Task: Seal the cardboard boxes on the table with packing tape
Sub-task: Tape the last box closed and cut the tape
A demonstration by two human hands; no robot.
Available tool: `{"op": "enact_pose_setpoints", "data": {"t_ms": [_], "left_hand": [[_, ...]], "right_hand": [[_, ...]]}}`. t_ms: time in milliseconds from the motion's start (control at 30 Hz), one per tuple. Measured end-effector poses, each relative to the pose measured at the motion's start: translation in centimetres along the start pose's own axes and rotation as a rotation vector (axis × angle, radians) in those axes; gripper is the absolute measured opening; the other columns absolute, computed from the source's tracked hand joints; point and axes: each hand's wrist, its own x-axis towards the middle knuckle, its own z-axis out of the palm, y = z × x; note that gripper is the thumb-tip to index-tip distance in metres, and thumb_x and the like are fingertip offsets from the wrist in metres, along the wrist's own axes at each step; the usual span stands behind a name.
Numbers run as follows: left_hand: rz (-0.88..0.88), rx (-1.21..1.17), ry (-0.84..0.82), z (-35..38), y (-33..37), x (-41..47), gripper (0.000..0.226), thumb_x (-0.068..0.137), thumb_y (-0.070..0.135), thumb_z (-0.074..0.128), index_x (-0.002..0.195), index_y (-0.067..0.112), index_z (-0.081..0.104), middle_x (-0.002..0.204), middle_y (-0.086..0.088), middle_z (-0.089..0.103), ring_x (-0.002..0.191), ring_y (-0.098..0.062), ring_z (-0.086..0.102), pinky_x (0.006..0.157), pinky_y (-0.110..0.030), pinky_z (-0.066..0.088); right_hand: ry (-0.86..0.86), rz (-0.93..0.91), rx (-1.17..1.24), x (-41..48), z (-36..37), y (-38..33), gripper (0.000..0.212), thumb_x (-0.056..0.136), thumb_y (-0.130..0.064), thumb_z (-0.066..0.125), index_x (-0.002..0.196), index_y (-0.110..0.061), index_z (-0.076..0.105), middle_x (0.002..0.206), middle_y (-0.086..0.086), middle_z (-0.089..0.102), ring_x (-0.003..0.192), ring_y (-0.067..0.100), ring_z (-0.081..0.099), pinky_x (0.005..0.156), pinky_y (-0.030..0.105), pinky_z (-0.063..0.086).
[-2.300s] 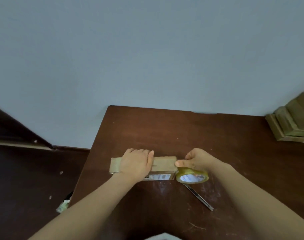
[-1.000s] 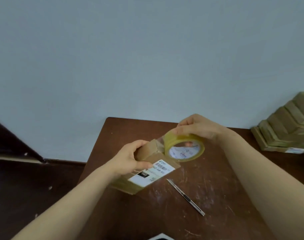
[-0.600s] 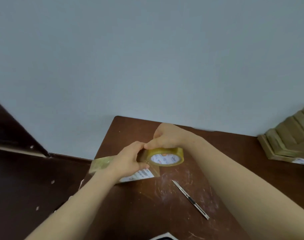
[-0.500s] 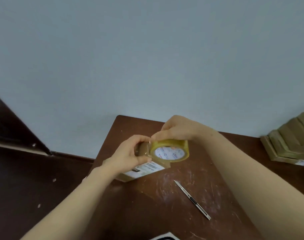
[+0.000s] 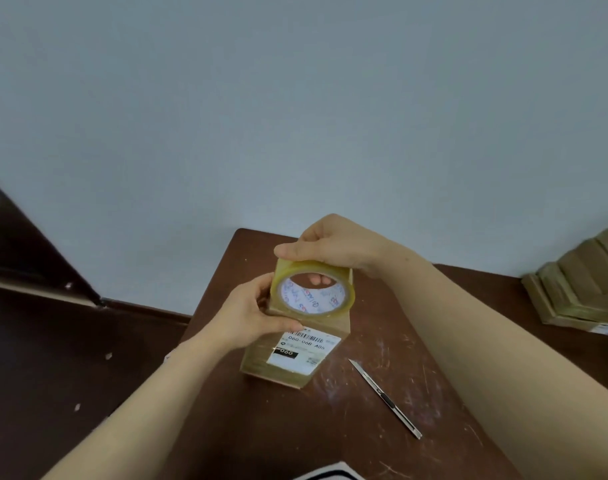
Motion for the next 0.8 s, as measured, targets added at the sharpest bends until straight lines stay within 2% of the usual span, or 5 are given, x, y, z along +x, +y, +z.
{"op": "enact_pose_setpoints", "data": {"t_ms": [133,300,567,700,800], "left_hand": [[-0.018,-0.038,-0.012,-1.1,-0.6,-0.1,0.060,0.050,0.016,0.092,0.103,0.025,0.066,0.098,0.010,0.072,0.094,-0.005,0.067,0.078,-0.013,0.049],[-0.019,-0.078,0.005,-2.2,-1.3,-0.2,0.058,0.045,0.022,0.093,0.097,0.034,0.070,0.101,0.013,0.070,0.095,-0.005,0.065,0.077,-0.018,0.052],[-0.015,-0.127,-0.031,-1.8,-1.3,0.6,0.058,0.044,0.012,0.092,0.096,0.028,0.072,0.100,0.008,0.071,0.095,-0.008,0.066,0.078,-0.019,0.052],[-0.010,-0.140,-0.034,-1.8,-1.4,0.6,0.057,0.043,0.014,0.092,0.095,0.029,0.072,0.099,0.007,0.071,0.094,-0.007,0.066,0.077,-0.020,0.053],[-0.011,-0.150,-0.038,-1.6,-1.5,0.5,0.057,0.044,0.012,0.092,0.096,0.026,0.071,0.099,0.005,0.071,0.094,-0.008,0.066,0.077,-0.021,0.054]], "right_hand": [[-0.007,0.031,-0.008,-0.1,0.1,0.3,0.046,0.079,-0.051,0.069,0.048,-0.017,0.061,0.045,0.002,0.056,0.039,0.012,0.050,0.044,0.018,0.044],[0.004,0.100,-0.328,-1.0,-0.7,2.1,0.040,0.077,-0.049,0.070,0.058,-0.016,0.059,0.047,0.002,0.046,0.046,0.014,0.043,0.053,0.026,0.040],[0.050,0.234,-0.601,-2.5,-1.4,4.1,0.064,0.066,-0.077,0.062,0.045,-0.019,0.042,0.033,-0.011,0.040,0.044,0.011,0.045,0.053,0.027,0.037],[-0.053,0.282,-0.469,-2.9,-1.2,5.2,0.065,0.068,-0.078,0.059,0.045,-0.019,0.050,0.040,-0.007,0.054,0.041,0.009,0.050,0.062,0.031,0.048],[-0.084,0.279,-0.399,-3.1,-0.8,6.1,0.066,0.069,-0.078,0.059,0.045,-0.018,0.044,0.042,-0.005,0.045,0.044,0.012,0.042,0.059,0.030,0.040]]}}
